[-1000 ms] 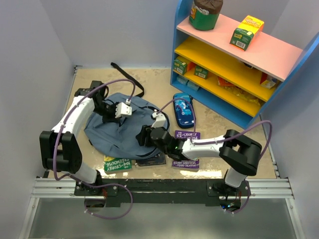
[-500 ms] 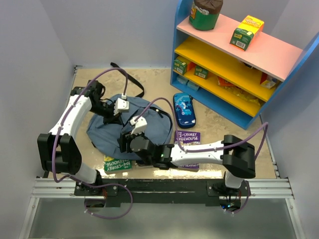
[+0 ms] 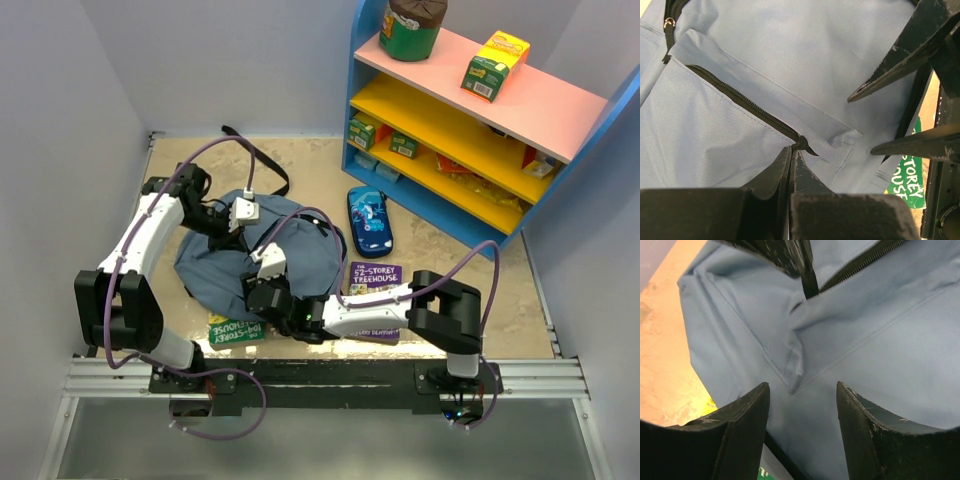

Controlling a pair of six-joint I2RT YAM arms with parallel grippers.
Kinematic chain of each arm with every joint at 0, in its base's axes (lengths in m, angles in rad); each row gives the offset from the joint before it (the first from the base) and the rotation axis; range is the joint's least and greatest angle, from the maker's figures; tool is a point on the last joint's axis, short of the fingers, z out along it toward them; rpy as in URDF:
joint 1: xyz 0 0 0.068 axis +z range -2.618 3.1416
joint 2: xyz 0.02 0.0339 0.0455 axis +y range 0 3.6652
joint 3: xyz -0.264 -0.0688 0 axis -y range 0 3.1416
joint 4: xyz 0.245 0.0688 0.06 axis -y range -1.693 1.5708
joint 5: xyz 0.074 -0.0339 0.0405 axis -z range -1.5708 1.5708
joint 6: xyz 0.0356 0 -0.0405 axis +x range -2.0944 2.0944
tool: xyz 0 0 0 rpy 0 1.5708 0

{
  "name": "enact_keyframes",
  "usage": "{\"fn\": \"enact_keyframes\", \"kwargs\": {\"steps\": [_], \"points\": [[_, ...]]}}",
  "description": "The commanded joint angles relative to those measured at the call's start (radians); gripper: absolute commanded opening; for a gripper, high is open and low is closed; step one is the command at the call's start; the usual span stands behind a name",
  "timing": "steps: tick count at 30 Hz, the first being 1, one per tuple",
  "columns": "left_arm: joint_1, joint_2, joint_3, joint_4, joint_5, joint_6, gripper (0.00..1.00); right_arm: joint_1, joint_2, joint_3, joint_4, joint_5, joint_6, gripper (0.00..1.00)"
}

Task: Pack the student bag
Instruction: Zip the student bag at the center of the board.

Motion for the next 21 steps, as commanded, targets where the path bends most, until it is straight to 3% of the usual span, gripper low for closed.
{"fn": "enact_keyframes", "kwargs": {"steps": [1,13,19,21], "points": [[-0.003,-0.036,-0.008,0.01,0.071,0.002,0.0,-0.019,0.019,0.061,0.078,0.02,-0.029,0.57],[-0.003,-0.039,-0.023,0.013,0.062,0.005,0.0,-0.047,0.062,0.046,0.103,-0.027,-0.013,0.37],[-0.002,-0.041,-0.052,0.079,0.041,-0.047,0.0,-0.042,0.044,0.024,0.161,-0.059,-0.039,0.03],[-0.003,-0.037,-0.072,0.134,0.039,-0.093,0.0,-0.031,0.029,0.014,0.166,-0.056,-0.052,0.0]]}}
